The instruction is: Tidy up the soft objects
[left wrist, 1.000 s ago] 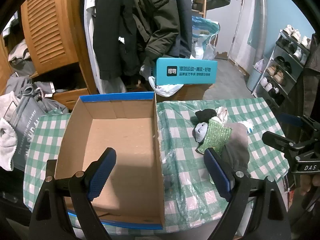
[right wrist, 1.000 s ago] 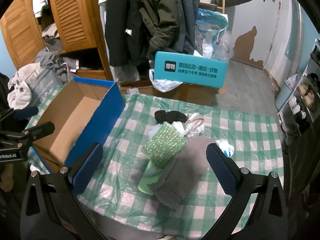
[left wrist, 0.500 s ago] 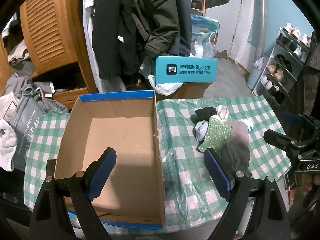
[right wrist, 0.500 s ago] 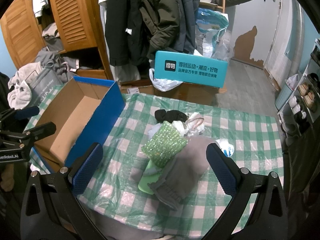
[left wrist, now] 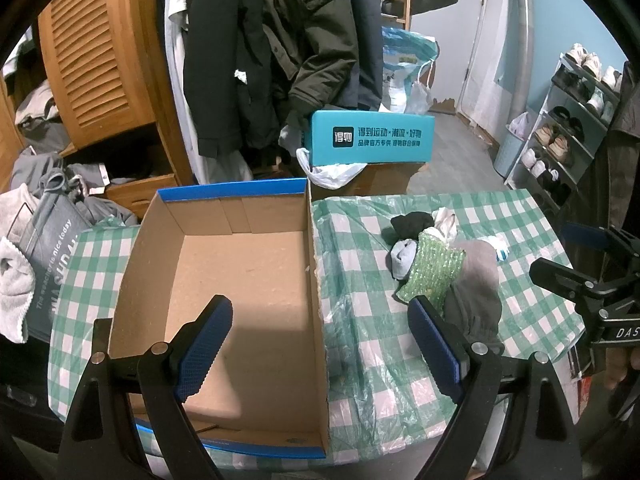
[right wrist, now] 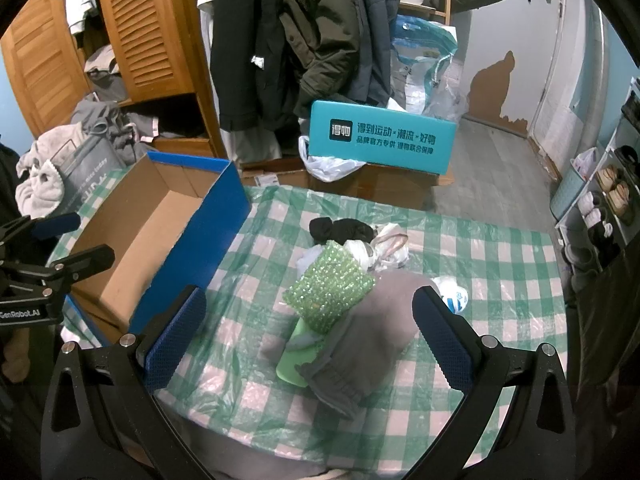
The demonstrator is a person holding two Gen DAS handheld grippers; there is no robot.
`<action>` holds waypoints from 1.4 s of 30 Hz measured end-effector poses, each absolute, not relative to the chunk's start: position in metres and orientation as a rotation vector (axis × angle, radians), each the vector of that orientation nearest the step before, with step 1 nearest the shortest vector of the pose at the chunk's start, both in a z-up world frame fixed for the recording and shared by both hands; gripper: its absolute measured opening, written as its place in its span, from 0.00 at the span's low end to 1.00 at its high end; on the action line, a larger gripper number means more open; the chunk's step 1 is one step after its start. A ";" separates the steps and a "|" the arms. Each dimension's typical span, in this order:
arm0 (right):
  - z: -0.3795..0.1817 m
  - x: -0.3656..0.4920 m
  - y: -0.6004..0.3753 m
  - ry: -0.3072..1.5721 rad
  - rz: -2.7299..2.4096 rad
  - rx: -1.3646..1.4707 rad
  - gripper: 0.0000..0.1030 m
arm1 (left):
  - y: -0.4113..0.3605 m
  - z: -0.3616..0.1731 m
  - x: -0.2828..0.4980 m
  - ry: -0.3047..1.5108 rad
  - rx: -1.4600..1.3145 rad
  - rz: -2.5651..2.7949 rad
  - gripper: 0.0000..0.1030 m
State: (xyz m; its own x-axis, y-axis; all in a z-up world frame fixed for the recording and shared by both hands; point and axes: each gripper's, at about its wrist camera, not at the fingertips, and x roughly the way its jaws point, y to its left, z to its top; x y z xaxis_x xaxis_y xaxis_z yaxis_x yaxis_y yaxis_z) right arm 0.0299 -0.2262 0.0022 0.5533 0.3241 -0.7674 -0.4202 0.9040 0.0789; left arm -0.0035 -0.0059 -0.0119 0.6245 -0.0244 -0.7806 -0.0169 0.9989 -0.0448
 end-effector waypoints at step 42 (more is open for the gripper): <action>-0.027 0.048 -0.260 0.962 0.348 -0.105 0.98 | -0.035 -0.036 0.019 1.015 -0.019 -0.047 0.88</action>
